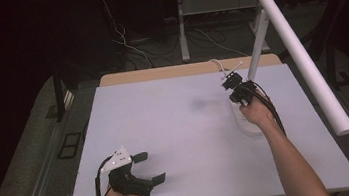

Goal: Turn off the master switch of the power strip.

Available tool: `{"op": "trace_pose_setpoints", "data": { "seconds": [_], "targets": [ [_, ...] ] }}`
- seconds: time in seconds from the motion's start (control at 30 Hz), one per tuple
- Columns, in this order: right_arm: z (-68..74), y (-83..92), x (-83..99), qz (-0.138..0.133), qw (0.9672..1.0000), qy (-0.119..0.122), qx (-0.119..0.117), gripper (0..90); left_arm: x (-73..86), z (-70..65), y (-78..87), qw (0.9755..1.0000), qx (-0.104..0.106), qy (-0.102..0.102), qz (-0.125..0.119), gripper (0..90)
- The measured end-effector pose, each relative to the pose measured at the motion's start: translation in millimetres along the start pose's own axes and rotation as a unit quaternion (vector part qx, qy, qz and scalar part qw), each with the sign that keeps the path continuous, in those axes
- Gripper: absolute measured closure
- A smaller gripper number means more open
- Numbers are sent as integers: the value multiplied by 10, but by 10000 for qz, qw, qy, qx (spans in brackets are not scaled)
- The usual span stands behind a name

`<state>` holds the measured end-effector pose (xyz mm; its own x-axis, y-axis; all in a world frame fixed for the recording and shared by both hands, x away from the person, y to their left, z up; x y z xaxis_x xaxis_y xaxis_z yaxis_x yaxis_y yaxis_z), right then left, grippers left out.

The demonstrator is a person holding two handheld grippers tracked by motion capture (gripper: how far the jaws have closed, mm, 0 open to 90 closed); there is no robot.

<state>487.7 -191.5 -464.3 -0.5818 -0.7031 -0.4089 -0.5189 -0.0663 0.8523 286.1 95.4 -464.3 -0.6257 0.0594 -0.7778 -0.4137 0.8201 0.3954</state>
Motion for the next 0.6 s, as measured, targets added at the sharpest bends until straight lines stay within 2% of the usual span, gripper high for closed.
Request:
{"op": "trace_pose_setpoints", "data": {
  "seconds": [0.6],
  "targets": [
    [-18,-185,50,327,9992,52,225,894,-1,-2,2,10000,11,-33,12,0]
  ]
}}
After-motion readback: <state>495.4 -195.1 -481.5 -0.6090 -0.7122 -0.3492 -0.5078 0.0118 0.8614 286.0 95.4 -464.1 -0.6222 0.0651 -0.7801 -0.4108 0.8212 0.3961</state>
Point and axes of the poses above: each handheld gripper's, and its own axes: y roughly backward along the jaws, x roughly out of its underside, z roughly to its left, the point moved 10 cm from there along -y, roughly forward along the jaws, and after that the axes turned 15 degrees about y, right-handed, at the moved point
